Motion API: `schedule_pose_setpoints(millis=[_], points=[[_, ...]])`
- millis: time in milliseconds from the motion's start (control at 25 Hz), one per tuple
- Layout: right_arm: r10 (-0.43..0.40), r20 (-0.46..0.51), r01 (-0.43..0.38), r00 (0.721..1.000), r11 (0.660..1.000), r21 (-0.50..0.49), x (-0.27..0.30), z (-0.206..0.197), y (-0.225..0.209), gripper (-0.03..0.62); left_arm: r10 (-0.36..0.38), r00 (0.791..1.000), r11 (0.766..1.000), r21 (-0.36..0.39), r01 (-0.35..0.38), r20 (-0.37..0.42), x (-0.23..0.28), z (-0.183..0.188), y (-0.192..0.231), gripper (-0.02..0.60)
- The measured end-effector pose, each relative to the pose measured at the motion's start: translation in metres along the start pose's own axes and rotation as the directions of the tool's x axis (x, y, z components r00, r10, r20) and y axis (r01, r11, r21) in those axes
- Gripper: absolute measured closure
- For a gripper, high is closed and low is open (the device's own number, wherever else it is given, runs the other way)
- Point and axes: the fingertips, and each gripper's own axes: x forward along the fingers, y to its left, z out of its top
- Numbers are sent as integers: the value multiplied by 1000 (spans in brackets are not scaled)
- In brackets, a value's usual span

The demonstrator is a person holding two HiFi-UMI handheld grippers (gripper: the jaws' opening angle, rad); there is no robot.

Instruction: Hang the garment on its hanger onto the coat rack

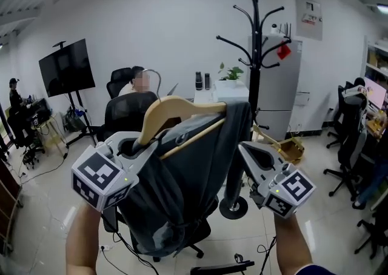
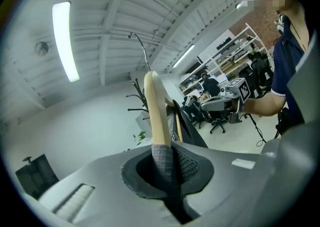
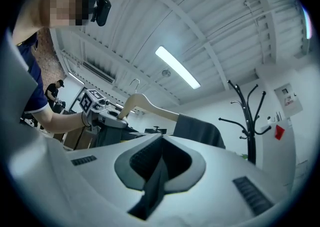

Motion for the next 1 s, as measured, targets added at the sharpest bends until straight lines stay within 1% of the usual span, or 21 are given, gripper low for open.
schedule_pose_setpoints(millis=[160, 320, 480, 640, 840, 1000], points=[[-59, -17, 59, 998, 998, -18, -49, 9, -32, 594, -85, 996, 996, -13, 86, 32, 43, 33, -38, 565], [-116, -38, 114, 993, 993, -31, -100, 15, -64, 594, -141, 988, 990, -21, 142, 57, 89, 65, -75, 565], [-159, -59, 156, 986, 987, -46, -148, 17, -92, 594, -168, 984, 984, -53, 171, 60, 133, 84, -106, 566], [-194, -72, 191, 978, 980, -50, -182, 15, -121, 594, -182, 982, 980, -69, 186, 51, 180, 97, -131, 565], [-241, -88, 238, 966, 970, -49, -203, 7, -147, 594, -211, 977, 972, -97, 214, 37, 233, 103, -149, 565], [-274, -103, 269, 956, 961, -57, -213, -2, -162, 594, -248, 968, 964, -92, 250, 35, 273, 112, -159, 565]])
